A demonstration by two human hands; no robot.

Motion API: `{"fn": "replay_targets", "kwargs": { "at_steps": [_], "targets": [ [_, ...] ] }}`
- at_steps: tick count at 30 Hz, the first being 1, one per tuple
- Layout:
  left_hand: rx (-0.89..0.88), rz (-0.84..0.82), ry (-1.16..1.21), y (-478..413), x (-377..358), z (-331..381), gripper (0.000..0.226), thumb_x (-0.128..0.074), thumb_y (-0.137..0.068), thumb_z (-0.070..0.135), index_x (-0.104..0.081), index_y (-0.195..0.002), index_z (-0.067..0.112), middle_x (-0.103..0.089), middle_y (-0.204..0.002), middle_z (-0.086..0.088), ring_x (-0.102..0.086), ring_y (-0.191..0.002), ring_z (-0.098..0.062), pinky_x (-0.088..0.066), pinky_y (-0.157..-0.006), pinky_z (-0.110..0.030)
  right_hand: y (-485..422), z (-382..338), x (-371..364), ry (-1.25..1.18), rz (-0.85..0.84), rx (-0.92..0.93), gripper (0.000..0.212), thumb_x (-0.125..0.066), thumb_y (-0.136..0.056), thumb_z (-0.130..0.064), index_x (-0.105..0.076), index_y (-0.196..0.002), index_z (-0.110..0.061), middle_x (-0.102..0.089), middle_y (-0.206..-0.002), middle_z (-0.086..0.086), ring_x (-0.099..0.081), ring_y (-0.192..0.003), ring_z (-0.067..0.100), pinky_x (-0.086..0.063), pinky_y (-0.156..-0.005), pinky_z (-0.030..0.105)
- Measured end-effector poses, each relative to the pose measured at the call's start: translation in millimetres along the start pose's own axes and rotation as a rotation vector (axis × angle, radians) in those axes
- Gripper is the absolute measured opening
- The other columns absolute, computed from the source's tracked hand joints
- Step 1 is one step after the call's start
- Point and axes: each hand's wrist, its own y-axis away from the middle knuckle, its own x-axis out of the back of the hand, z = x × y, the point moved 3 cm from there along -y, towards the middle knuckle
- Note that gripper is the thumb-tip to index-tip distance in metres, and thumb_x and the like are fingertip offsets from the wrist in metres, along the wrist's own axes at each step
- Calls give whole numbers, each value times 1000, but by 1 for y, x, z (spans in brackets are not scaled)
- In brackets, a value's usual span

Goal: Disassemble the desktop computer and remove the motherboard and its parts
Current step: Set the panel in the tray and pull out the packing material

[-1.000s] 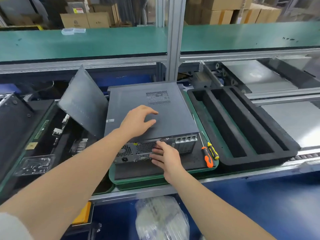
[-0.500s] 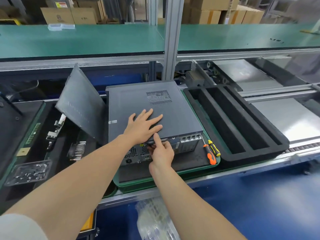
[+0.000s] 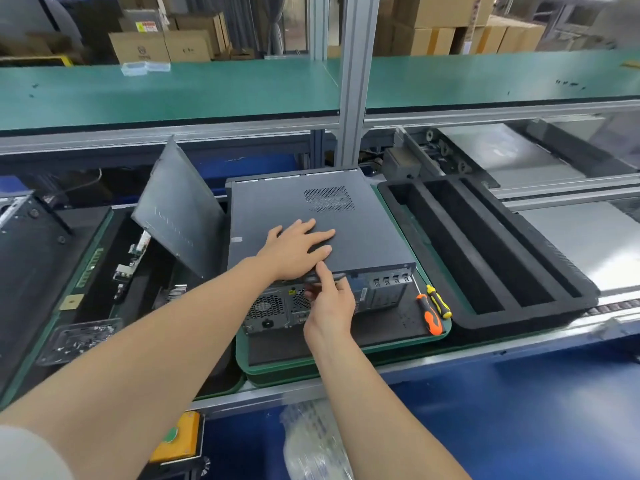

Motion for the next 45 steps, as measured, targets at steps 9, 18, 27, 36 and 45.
{"fn": "replay_targets", "kwargs": {
  "at_steps": [9,18,27,36,45],
  "targets": [
    [-42,-73,148,2,89,27,52,-38,-105,60,-44,-154,41,-38,-163,7,-29,-153,-19,-22,-125,-49,21,-70,-54,-302,-239,30,19,-59,-90,6,-60,-107,-4,-73,-100,15,-73,-81,21,-57,-75,36],
    [-97,-5,59,-32,128,103,50,-38,-102,61,-52,-146,42,-45,-158,13,-37,-148,-23,-29,-120,-54,12,-150,-43,-360,-295,147,23,-49,-95,0,-55,-117,-5,-62,-100,19,-64,-85,27,-52,-72,34],
    [-223,-9,188,-98,133,220,48,-35,-108,50,-53,-149,30,-46,-159,6,-41,-145,-21,-31,-115,-33,-28,-265,8,-267,-180,371,14,-55,-93,0,-62,-88,-12,-69,-86,10,-67,-78,22,-57,-65,32],
    [-152,-43,977,-222,103,343,48,-39,-107,53,-53,-147,30,-67,-135,2,-69,-108,-13,-56,-90,-33,-129,-433,54,136,-99,634,34,-58,-90,-5,-56,-60,-23,-60,-69,7,-54,-60,22,-44,-49,27],
    [152,-268,1345,-346,62,426,123,-39,-44,110,-32,-152,52,-48,-156,3,-51,-135,-42,-47,-86,-78,-271,-574,61,880,-115,728,36,-66,-89,-24,-35,-69,-23,-33,-65,0,-35,-64,17,-31,-62,32]
  ]
}}
